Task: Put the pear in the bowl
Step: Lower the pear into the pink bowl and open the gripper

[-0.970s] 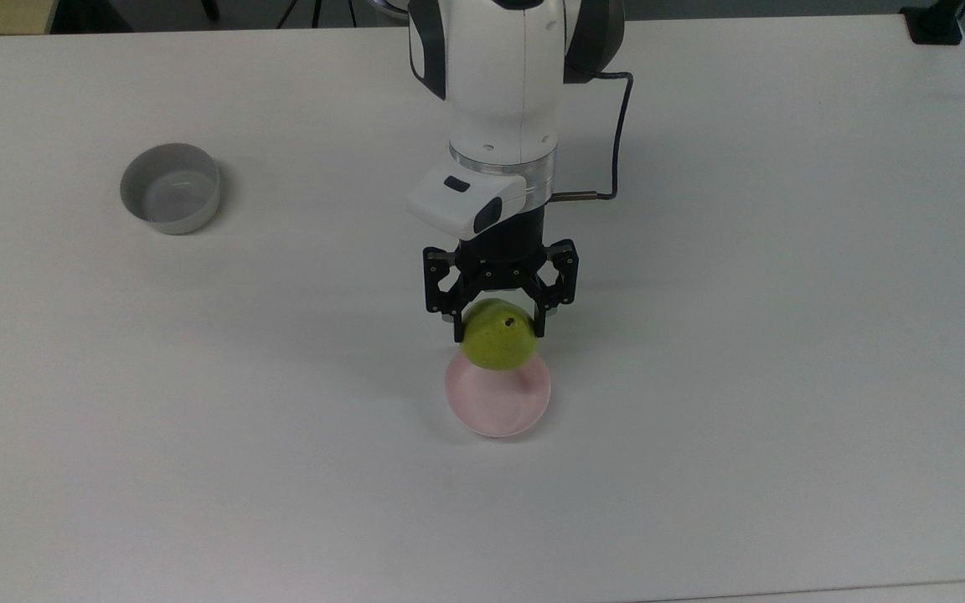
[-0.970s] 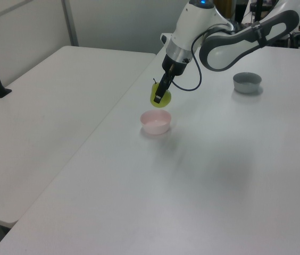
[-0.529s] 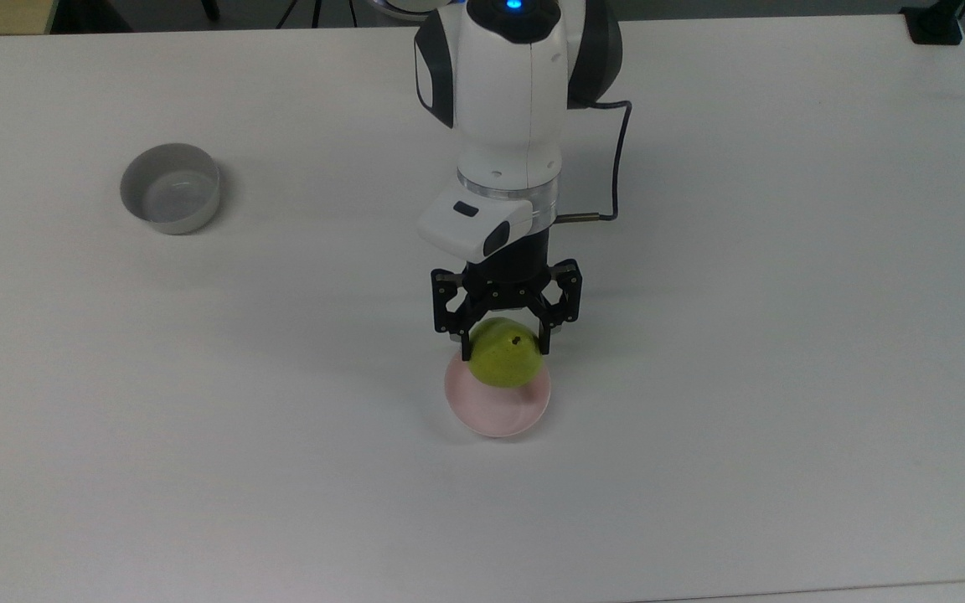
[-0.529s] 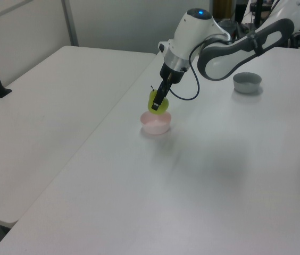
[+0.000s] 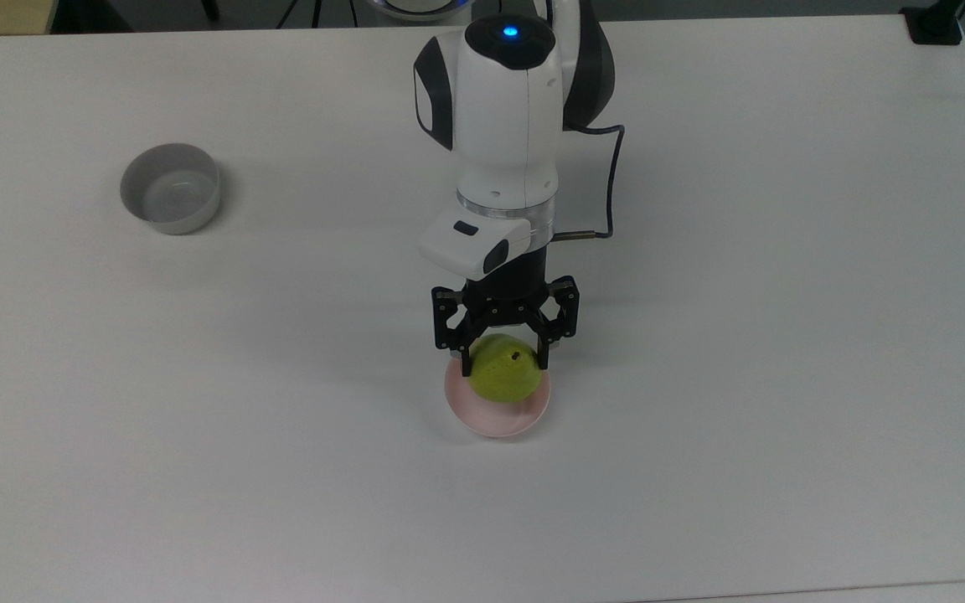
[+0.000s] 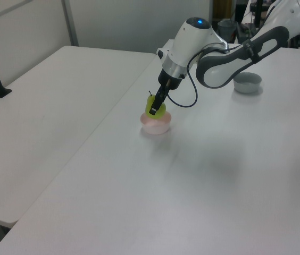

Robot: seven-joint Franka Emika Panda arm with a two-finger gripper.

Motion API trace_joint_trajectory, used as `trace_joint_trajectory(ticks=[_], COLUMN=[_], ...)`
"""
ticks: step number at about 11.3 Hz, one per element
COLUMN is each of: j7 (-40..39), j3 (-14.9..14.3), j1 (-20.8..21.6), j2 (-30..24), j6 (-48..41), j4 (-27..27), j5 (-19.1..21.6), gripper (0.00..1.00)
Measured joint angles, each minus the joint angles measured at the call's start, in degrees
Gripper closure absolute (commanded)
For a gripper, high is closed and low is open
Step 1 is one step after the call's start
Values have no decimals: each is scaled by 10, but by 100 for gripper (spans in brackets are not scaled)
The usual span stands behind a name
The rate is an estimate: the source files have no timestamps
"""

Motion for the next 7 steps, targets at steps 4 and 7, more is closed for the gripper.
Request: trace_joint_trajectory(ticks=[4, 7], j7=[0, 0], j3=[-2, -3], j1=[0, 0], j2=[7, 8], j6=[0, 0], j4=[0, 0], j5=[0, 0], gripper=[33, 23])
